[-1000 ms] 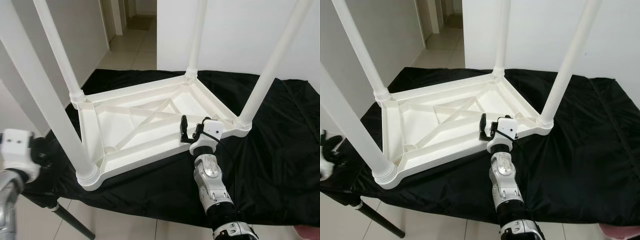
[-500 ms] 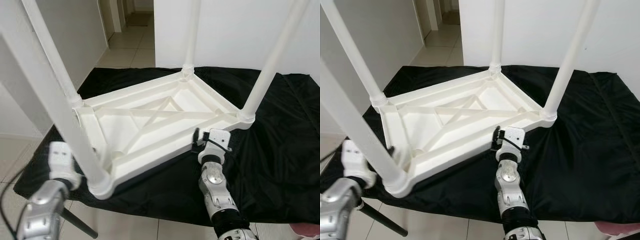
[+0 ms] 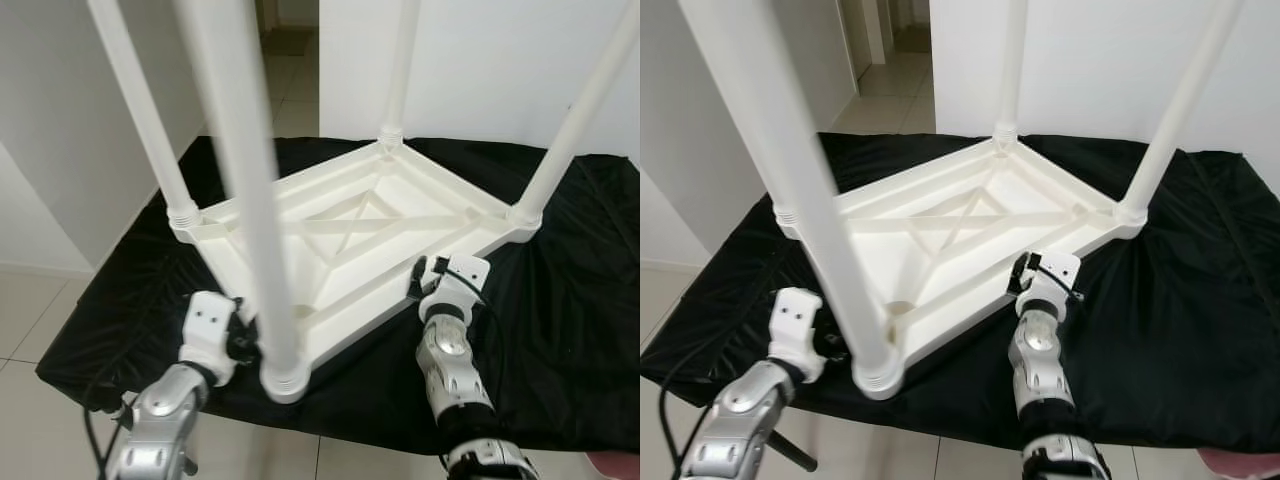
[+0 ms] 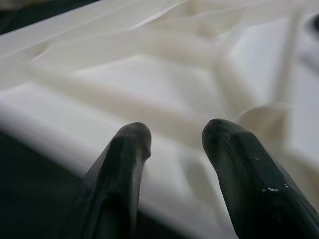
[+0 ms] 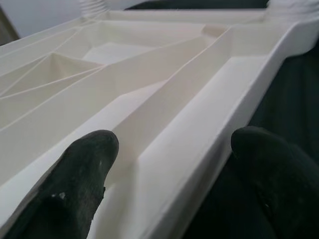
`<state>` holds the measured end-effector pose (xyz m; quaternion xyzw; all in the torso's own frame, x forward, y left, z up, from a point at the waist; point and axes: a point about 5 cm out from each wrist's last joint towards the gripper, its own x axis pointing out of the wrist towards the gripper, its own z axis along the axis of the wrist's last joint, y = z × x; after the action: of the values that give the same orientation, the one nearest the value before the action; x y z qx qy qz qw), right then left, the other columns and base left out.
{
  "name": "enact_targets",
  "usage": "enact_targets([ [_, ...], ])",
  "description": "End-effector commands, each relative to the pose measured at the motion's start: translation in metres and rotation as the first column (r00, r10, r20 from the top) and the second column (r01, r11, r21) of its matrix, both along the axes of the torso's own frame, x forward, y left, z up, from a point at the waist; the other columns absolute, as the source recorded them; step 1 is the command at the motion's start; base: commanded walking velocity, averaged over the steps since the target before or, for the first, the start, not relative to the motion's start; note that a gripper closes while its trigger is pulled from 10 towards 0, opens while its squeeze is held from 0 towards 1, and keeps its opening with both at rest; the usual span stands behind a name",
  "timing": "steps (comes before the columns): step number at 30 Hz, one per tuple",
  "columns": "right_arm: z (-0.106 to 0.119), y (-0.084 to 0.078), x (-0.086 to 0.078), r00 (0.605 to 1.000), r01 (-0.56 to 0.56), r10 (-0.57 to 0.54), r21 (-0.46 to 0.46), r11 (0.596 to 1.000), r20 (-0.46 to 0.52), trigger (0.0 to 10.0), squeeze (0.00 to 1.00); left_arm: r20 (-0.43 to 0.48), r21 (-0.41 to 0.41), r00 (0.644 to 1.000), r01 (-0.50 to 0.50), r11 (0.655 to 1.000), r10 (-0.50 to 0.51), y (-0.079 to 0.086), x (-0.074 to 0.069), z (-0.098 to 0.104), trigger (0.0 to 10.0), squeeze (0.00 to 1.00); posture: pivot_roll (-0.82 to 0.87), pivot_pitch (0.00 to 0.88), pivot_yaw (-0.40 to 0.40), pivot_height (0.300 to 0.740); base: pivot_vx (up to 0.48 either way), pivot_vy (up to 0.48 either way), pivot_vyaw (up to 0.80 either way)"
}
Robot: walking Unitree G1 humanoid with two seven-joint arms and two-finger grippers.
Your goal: Building children table
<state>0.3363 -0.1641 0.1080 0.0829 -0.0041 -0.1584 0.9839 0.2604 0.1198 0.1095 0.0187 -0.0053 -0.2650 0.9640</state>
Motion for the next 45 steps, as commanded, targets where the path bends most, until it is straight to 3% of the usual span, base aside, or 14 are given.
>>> enact_targets([
  [1,-0.022,0.001,-0.002,0.993,-0.035,0.042,0.063,0.997,-0.113,10.0,0.0,0.046,0.011,0.997,0.062,0.998,-0.062,-0.009,0.0,0.009,10.0,0.0,-0.01,0.024,0.062,0.74,0.0,0.0,0.0],
  [9,-0.024,0.005,0.004,0.979,-0.132,0.147,0.112,0.985,-0.141,10.0,0.0,0.092,0.014,0.992,0.091,0.996,-0.092,-0.015,0.001,0.018,10.0,0.0,-0.01,0.026,0.057,0.74,0.0,0.0,0.0],
  [18,-0.014,0.0,0.005,0.987,-0.144,0.14,-0.042,0.989,-0.084,10.0,0.0,0.098,-0.018,0.985,0.146,0.989,-0.143,-0.021,-0.006,0.021,10.0,0.0,-0.01,0.027,0.044,0.74,0.0,0.0,0.0],
  [28,-0.019,-0.013,-0.01,0.999,0.028,-0.03,-0.041,0.999,-0.043,10.0,0.0,0.115,-0.05,0.976,0.192,0.98,-0.185,-0.03,-0.004,0.026,10.0,0.0,-0.02,0.015,0.026,0.74,0.0,0.0,0.0],
  [32,-0.02,-0.026,-0.012,0.995,0.085,-0.086,-0.021,0.996,-0.047,10.0,0.0,0.13,-0.111,0.935,0.344,0.932,-0.33,-0.039,-0.014,0.034,10.0,0.0,-0.03,0.02,0.024,0.74,0.0,0.0,0.0],
  [39,-0.019,-0.039,-0.012,0.988,0.143,-0.144,-0.022,0.989,-0.049,10.0,0.0,0.13,-0.113,0.919,0.388,0.915,-0.373,-0.042,-0.016,0.037,10.0,0.0,-0.04,0.031,0.021,0.74,0.0,0.0,0.0],
  [42,-0.012,-0.047,-0.012,0.986,0.167,-0.167,-0.05,0.985,-0.005,10.0,0.0,0.134,-0.105,0.906,0.416,0.903,-0.402,-0.046,-0.015,0.039,10.0,0.0,-0.03,0.041,0.01,0.74,0.0,0.0,0.0],
  [44,0.006,-0.051,-0.011,0.982,0.166,-0.154,-0.102,0.981,0.111,10.0,0.0,0.135,-0.088,0.897,0.434,0.897,-0.421,-0.049,-0.012,0.038,10.0,0.0,-0.03,0.041,0.01,0.74,0.0,0.0,0.0],
  [45,0.006,-0.051,-0.011,0.982,0.166,-0.154,-0.102,0.981,0.111,10.0,0.0,0.135,-0.088,0.897,0.434,0.897,-0.421,-0.049,-0.012,0.038,10.0,0.0,-0.03,0.041,0.01,0.74,0.0,0.0,0.0],
])
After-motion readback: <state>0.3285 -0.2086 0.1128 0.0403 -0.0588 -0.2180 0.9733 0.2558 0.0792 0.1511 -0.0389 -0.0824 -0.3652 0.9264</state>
